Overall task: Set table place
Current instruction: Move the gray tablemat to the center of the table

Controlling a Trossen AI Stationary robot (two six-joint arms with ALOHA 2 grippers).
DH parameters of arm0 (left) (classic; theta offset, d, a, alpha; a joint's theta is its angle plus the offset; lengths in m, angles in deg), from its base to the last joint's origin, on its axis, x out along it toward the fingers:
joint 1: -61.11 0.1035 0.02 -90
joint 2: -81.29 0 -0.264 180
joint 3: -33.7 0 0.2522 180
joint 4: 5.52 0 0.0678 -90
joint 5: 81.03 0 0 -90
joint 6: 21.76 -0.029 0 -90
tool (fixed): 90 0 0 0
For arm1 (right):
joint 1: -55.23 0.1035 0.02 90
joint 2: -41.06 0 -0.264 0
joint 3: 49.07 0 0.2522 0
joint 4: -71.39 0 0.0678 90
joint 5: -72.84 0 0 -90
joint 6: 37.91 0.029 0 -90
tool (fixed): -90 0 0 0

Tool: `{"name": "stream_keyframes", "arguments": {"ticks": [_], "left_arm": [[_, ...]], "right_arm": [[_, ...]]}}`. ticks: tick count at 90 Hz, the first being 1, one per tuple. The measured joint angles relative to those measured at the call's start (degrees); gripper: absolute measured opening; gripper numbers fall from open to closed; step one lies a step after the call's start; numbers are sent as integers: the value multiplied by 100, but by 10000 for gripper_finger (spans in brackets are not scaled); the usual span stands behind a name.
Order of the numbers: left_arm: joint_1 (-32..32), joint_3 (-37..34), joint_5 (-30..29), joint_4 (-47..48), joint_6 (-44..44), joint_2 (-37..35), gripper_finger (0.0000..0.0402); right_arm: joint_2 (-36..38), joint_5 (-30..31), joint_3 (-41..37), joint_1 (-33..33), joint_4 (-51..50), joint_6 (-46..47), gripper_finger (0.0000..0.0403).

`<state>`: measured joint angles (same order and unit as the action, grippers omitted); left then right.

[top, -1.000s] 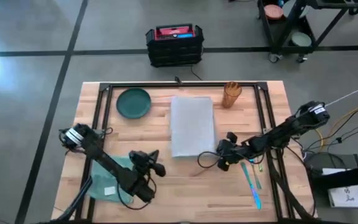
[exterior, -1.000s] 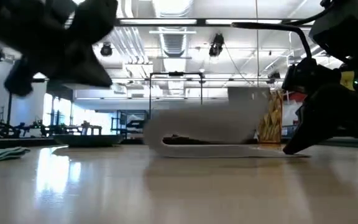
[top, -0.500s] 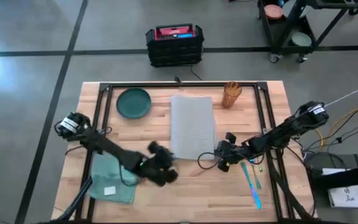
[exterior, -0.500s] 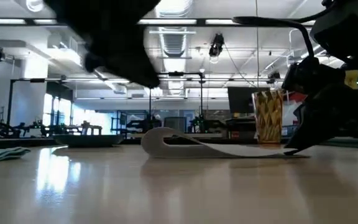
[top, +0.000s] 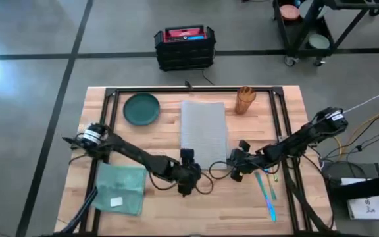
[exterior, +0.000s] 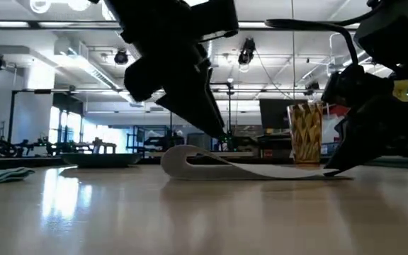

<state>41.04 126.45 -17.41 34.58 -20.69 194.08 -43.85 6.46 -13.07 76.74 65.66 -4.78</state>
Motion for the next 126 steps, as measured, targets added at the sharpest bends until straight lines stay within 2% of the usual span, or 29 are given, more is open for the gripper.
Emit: {"name": "stream_keyframes", "arguments": {"ticks": [18,35,65,72,80,84,94,113,120,126], "left_arm": [[37,498,-81,426,-547,575,145],[63,749,-1051,521,-832,925,122],[236,767,-1195,261,-872,1046,112],[290,767,-1211,192,-611,1060,88],[313,767,-1411,251,-17,1028,27],[313,765,-1507,370,324,964,12],[284,764,-1697,738,1522,612,3],[-125,760,-2915,2262,4493,-255,0],[-332,756,-2976,3140,5860,-484,0],[-515,756,-2914,3680,6694,-586,0]], "right_arm": [[4,17,0,0,0,-11,0],[4,31,0,-2,0,-37,0],[4,41,0,-2,15,-132,0],[4,43,0,-2,18,-149,0],[4,43,0,-2,22,-149,0],[4,43,0,-2,23,-151,0],[4,43,0,-2,19,-90,0],[7,10,9,54,-68,-16,0],[11,-154,9,126,-84,-14,0],[11,-257,9,241,-83,-13,0]]}}
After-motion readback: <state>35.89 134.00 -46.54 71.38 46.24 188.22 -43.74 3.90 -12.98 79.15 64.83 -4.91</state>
